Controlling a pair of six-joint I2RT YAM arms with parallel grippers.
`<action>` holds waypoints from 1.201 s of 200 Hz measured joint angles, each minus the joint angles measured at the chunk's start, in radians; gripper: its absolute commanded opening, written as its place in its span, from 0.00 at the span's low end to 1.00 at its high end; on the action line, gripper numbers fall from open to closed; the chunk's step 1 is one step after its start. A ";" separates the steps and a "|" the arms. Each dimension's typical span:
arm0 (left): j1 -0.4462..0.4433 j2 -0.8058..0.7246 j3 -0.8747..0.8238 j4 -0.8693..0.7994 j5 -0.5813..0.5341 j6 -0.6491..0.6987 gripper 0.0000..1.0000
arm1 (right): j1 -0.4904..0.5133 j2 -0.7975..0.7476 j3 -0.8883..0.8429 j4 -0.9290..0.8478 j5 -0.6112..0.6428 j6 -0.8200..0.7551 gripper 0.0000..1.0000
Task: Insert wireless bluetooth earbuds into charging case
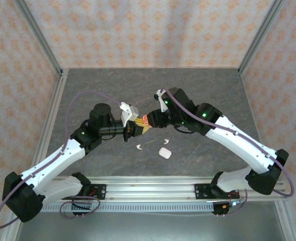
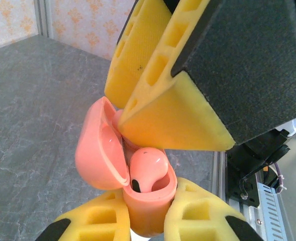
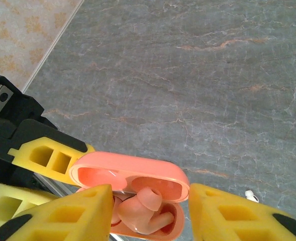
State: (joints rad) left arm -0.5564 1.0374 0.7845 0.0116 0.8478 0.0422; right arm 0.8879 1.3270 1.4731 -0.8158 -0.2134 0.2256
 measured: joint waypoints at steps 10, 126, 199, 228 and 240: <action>0.000 0.000 0.000 0.000 0.000 0.000 0.00 | 0.000 0.002 0.003 -0.003 -0.003 -0.001 0.39; 0.000 0.002 0.000 0.000 0.000 0.000 0.00 | 0.003 0.010 0.054 -0.100 -0.011 -0.078 0.22; 0.000 0.001 0.000 0.000 0.000 0.000 0.00 | -0.027 0.010 0.063 -0.113 -0.076 -0.184 0.22; 0.000 0.001 0.000 0.000 0.001 0.000 0.00 | -0.047 0.010 0.063 -0.119 -0.132 -0.243 0.20; 0.000 0.001 0.000 0.000 0.001 0.000 0.00 | -0.052 0.010 0.063 -0.126 -0.151 -0.267 0.20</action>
State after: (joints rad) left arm -0.5564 1.0386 0.7845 0.0116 0.8490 0.0422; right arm 0.8360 1.3365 1.5356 -0.9421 -0.3645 -0.0414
